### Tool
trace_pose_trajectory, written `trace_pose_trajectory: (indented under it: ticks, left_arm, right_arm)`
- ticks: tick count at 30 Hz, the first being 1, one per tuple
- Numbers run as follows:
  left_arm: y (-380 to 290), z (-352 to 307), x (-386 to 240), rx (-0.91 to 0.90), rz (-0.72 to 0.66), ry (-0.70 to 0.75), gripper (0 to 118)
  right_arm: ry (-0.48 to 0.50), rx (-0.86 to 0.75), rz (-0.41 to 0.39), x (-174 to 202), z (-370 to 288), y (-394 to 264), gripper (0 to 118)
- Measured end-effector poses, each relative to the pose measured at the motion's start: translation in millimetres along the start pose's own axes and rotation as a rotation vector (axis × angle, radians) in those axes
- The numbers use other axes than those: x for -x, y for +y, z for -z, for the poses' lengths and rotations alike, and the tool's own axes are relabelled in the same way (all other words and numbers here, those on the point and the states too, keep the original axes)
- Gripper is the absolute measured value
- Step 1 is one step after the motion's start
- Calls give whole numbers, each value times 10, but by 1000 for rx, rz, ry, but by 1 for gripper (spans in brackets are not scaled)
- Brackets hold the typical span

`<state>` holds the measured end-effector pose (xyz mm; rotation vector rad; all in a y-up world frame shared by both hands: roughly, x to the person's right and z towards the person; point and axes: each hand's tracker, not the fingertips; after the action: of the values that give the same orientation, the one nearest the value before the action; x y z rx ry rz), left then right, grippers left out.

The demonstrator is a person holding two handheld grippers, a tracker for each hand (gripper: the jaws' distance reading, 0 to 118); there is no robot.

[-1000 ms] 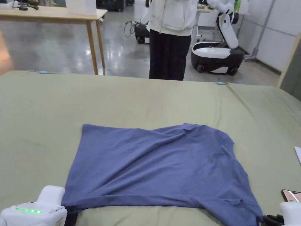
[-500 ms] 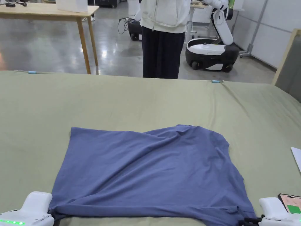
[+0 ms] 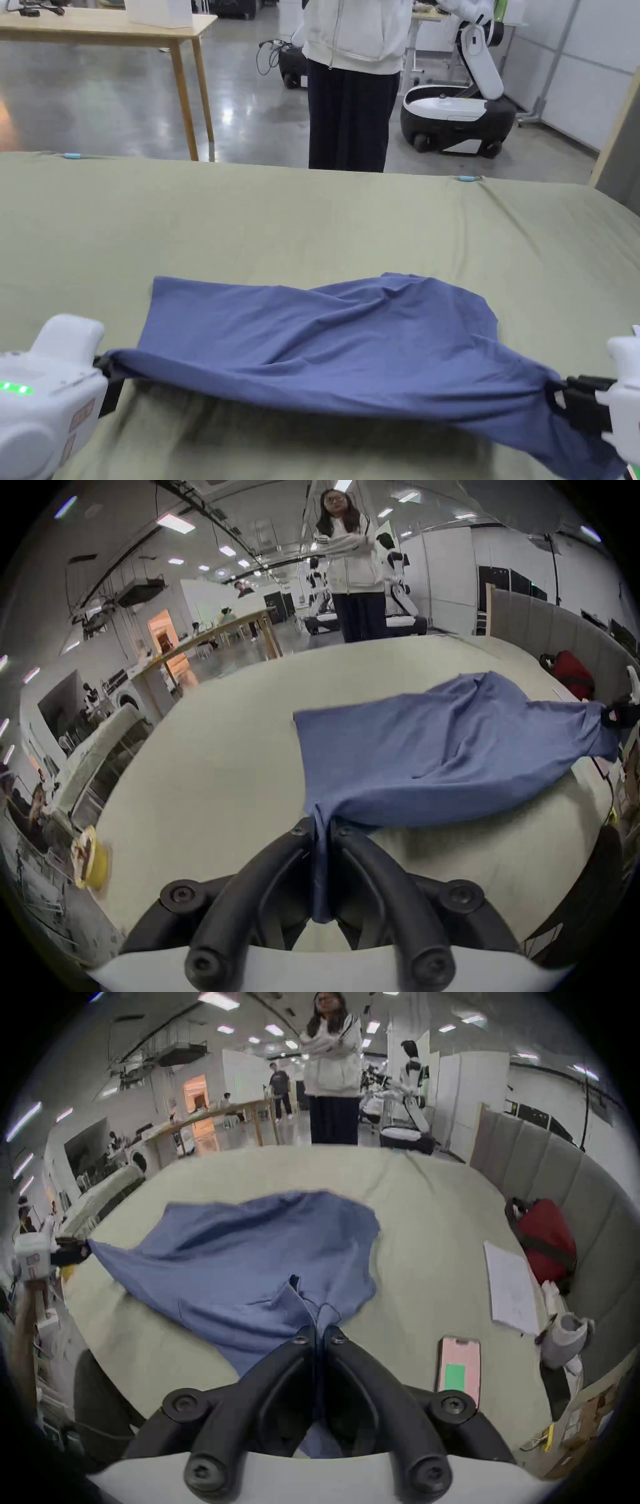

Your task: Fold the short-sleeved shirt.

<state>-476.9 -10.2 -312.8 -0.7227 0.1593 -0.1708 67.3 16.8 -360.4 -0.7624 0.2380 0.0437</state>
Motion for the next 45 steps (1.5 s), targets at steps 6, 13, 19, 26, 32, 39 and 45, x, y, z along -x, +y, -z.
trace_pose_trajectory:
  ticks: [6, 13, 19, 26, 32, 39, 45]
  left_arm:
    - [551, 752, -22, 95, -1, 0, 6]
    - [486, 1704, -106, 296, -86, -6, 6]
    - [335, 1652, -110, 248, -146, -23, 74]
    - [19, 740, -160, 5, -143, -24, 115]
    - [-593, 464, -329, 73, -165, -18, 0]
    - [-611, 638, -163, 99, -245, -29, 0]
    - [-340, 1096, -76, 125, -254, 50, 115]
  right_arm:
    - [1, -29, 123, -87, 595, 585, 5]
    - [-12, 64, 202, -125, 1590, 546, 5]
    - [-52, 24, 157, -212, 1755, 378, 37]
    - [-62, -105, 39, 129, 918, 38, 104]
    - [-98, -122, -13, 437, 648, -635, 1]
    - [-63, -121, 8, 481, 575, -720, 1]
    - [-92, -105, 13, 322, 640, -672, 1]
